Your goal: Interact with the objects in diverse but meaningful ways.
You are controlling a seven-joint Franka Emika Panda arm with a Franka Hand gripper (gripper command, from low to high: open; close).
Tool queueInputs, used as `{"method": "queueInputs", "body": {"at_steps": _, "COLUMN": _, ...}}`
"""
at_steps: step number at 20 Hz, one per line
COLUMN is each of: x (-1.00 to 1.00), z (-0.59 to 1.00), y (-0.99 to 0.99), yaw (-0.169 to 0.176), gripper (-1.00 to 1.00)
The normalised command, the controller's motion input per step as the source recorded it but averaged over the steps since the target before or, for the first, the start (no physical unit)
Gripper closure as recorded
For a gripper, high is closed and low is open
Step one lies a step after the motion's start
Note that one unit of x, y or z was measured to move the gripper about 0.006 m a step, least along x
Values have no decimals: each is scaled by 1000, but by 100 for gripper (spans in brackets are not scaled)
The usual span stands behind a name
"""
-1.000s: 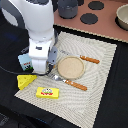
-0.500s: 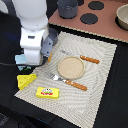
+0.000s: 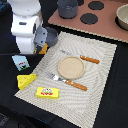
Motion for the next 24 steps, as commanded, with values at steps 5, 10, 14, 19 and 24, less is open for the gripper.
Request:
{"method": "queueInputs", "body": {"at_steps": 5, "x": 383, "z": 623, "y": 173, "yaw": -25, "gripper": 100}}
{"method": "queueInputs", "body": {"at_steps": 10, "x": 434, "z": 638, "y": 405, "yaw": -7, "gripper": 100}}
{"method": "queueInputs", "body": {"at_steps": 14, "x": 513, "z": 530, "y": 641, "yaw": 0, "gripper": 100}}
{"method": "queueInputs", "body": {"at_steps": 19, "x": 558, "z": 369, "y": 689, "yaw": 0, "gripper": 100}}
{"method": "queueInputs", "body": {"at_steps": 24, "x": 632, "z": 43, "y": 485, "yaw": -2, "gripper": 100}}
